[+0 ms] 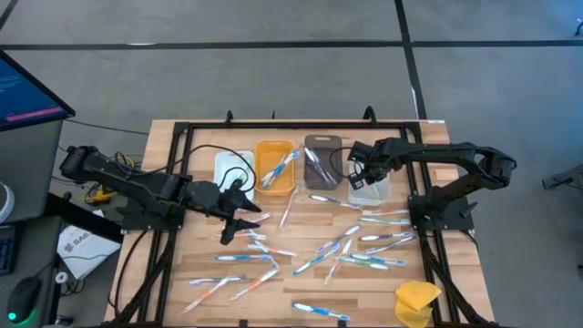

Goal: Pick & Place Toothbrushes
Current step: Put the orange toothbrush into the right white bin

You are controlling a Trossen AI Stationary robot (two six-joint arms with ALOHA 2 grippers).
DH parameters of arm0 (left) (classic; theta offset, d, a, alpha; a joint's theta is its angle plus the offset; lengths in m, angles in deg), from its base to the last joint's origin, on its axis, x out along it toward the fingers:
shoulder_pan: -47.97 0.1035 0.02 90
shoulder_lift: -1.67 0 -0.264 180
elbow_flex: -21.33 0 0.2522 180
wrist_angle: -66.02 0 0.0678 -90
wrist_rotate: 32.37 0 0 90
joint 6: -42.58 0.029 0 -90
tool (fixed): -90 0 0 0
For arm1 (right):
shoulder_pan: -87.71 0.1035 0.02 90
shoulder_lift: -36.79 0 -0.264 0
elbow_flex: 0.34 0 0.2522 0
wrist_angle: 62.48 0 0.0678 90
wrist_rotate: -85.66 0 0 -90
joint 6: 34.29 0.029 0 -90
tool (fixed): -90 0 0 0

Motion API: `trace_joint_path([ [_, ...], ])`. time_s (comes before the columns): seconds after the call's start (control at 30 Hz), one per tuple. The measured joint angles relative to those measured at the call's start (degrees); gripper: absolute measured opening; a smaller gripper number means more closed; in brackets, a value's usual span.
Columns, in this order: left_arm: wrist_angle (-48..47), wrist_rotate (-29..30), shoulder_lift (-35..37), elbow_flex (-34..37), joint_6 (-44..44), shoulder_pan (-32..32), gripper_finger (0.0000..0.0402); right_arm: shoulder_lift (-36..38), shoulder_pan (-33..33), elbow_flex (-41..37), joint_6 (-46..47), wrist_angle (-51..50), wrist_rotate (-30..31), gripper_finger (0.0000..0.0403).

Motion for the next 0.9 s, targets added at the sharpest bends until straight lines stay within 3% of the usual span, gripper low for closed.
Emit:
trace_joint_path([
  [0.27,0.0,0.0,0.0,0.0,0.0,0.0,0.0213,-0.5,-1.3,0.0,-1.0,1.2,-2.2,0.0008],
  [0.67,0.0,0.0,0.0,0.0,0.0,0.1,0.0213,-12.8,-1.3,2.0,-7.2,1.6,-2.8,0.004],
  [0.9,0.0,0.4,0.0,0.0,0.4,0.2,0.0213,-12.9,-1.2,5.3,-7.8,2.3,-2.4,0.0045],
])
